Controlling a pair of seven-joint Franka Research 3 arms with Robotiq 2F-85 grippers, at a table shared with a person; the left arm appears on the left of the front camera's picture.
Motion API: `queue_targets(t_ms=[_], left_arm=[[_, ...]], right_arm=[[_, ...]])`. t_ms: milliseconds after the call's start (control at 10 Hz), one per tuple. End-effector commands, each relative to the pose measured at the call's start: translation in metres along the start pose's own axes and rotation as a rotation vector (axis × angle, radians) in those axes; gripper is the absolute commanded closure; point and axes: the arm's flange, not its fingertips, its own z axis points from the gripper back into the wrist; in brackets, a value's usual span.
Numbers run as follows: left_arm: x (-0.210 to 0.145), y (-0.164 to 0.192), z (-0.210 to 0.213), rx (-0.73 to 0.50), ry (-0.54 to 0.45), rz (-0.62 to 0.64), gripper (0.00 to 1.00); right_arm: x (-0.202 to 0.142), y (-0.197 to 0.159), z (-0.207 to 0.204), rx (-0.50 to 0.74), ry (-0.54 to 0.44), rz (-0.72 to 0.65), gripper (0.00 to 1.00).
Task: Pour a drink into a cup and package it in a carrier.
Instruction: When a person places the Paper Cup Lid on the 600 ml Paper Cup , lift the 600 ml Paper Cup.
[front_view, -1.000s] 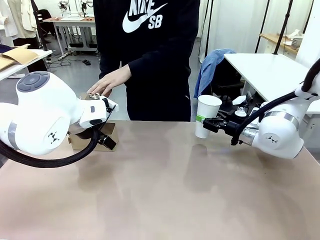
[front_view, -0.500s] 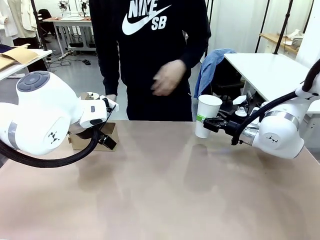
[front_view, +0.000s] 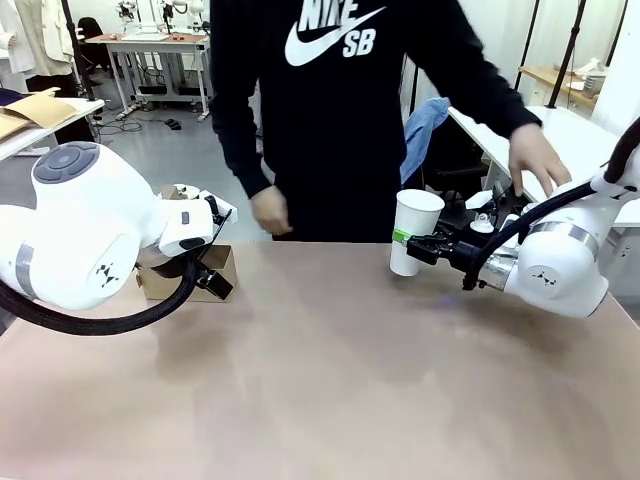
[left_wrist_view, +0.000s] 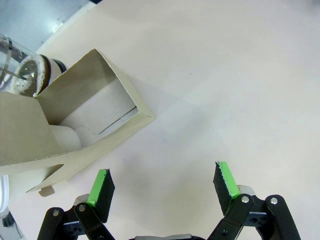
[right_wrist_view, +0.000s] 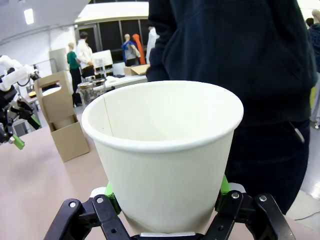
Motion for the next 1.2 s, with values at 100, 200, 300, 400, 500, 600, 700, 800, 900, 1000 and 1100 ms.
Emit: queue_targets(t_ms=[100, 200, 300, 400, 500, 600, 700, 800, 900, 1000, 1100], left_arm=[[-0.0002, 0.0006, 0.0003, -0.002, -0.001, 0.002, 0.0], [-0.0002, 0.0006, 0.0003, -0.002, -0.001, 0.002, 0.0], [-0.0002, 0.0006, 0.0003, -0.002, -0.001, 0.002, 0.0], [-0.0002, 0.0006, 0.0003, -0.002, -0.001, 0.002, 0.0], [-0.0002, 0.0006, 0.0003, -0.002, -0.001, 0.002, 0.0], [-0.0002, 0.0006, 0.0003, -0.002, -0.001, 0.002, 0.0], [-0.0002, 0.0006, 0.0003, -0.002, -0.001, 0.002, 0.0], [-0.0002, 0.0006, 0.0003, -0.002, -0.001, 0.002, 0.0], [-0.0002, 0.0006, 0.0003, -0.002, -0.001, 0.002, 0.0], [-0.0002, 0.0006, 0.0003, -0.002, -0.001, 0.002, 0.0], [-0.0002, 0.0006, 0.0003, -0.002, -0.001, 0.002, 0.0]], right_arm=[[0.0044, 0.0041, 0.0019, -0.001, -0.004, 0.002, 0.2], [0.0044, 0.0041, 0.0019, -0.001, -0.004, 0.002, 0.2], [0.0044, 0.0041, 0.0019, -0.001, -0.004, 0.002, 0.2], [0.0044, 0.0041, 0.0019, -0.001, -0.004, 0.002, 0.2], [0.0044, 0.0041, 0.0019, -0.001, -0.004, 0.002, 0.2], [0.0044, 0.0041, 0.0019, -0.001, -0.004, 0.002, 0.2], [0.0044, 0.0041, 0.0019, -0.001, -0.004, 0.002, 0.2], [0.0044, 0.0041, 0.0019, -0.001, -0.004, 0.002, 0.2], [0.0044, 0.0041, 0.0019, -0.001, -0.004, 0.002, 0.2], [0.0044, 0.0041, 0.0019, -0.001, -0.004, 0.002, 0.2], [0.0044, 0.0041, 0.0019, -0.001, -0.004, 0.002, 0.2]])
